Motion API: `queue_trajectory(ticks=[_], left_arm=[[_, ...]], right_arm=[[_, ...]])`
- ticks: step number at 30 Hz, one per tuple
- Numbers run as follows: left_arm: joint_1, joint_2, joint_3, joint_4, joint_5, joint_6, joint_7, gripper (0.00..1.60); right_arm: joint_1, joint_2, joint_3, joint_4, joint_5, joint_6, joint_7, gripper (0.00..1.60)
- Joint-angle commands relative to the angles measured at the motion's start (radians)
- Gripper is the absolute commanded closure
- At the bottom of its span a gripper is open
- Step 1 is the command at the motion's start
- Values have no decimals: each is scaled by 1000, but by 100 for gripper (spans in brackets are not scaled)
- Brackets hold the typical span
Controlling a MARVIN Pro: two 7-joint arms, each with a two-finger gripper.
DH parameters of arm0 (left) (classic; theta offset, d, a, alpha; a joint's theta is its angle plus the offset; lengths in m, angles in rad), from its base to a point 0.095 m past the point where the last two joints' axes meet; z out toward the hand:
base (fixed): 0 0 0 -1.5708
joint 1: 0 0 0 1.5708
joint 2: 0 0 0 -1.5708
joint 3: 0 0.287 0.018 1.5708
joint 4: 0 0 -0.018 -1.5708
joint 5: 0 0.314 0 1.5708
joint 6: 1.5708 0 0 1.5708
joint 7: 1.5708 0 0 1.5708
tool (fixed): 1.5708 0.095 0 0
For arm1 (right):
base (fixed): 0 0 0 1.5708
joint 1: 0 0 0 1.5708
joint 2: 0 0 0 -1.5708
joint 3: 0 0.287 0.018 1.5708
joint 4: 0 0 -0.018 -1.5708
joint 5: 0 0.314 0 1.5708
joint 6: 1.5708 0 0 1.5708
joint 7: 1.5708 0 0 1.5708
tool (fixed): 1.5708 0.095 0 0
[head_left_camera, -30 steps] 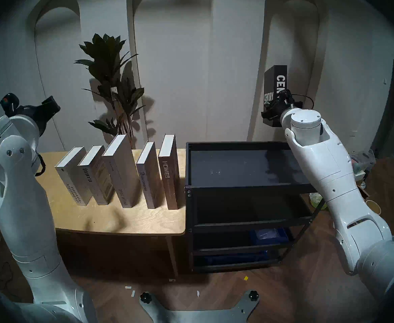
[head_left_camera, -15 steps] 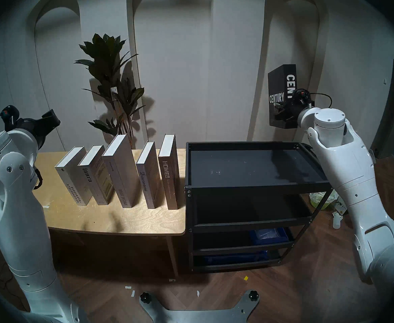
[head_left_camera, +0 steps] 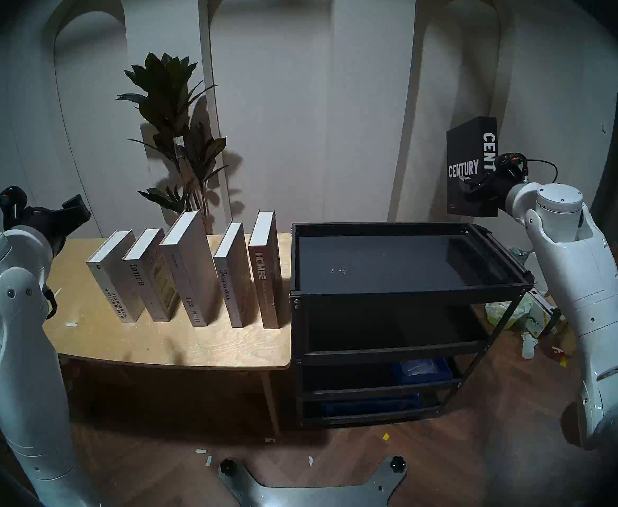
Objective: Move the books from the display table onto the shelf, standing them upright with spines facing out and tallest at one end
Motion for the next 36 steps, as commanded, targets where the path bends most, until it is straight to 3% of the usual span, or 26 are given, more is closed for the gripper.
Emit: queue_trajectory(ticks=[1,7,12,17,26,36], left_arm=[[78,18,-29,-14,16,-44,-58,0],[121,10,-49,-7,30,-76,-90,0],[174,6,-70,-7,50,-137,-136,0],[232,3,-91,-9,78,-215,-191,0],[308,-18,-113,7,125,-348,-277,0],[365,28,-99,29,174,-460,-411,0]], right_arm=[[-70,6,60,-1,-30,-105,-65,160],[-111,-54,87,38,-34,-182,-145,160],[-134,-125,102,66,-19,-258,-203,160],[-130,-157,104,94,-17,-325,-229,160],[-20,-95,67,170,-25,-317,-159,160],[59,-20,15,212,-62,-307,-37,160]])
